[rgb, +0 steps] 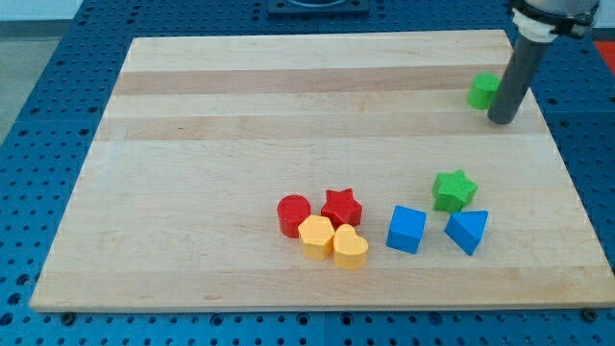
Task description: Push the green circle towards the top right of the board
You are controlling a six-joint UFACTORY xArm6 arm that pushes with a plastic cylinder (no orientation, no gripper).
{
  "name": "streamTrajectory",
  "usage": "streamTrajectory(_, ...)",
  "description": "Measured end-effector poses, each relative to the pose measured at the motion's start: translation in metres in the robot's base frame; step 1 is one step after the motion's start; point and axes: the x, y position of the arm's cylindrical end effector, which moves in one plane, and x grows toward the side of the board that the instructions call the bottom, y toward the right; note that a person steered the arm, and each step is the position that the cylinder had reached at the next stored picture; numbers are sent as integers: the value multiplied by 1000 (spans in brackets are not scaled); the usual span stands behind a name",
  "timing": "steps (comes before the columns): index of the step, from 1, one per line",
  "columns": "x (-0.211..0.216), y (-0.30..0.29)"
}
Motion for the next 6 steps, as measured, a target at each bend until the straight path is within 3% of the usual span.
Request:
streamTrajectory(2, -36, 0)
streamTrajectory(6, -23, -6)
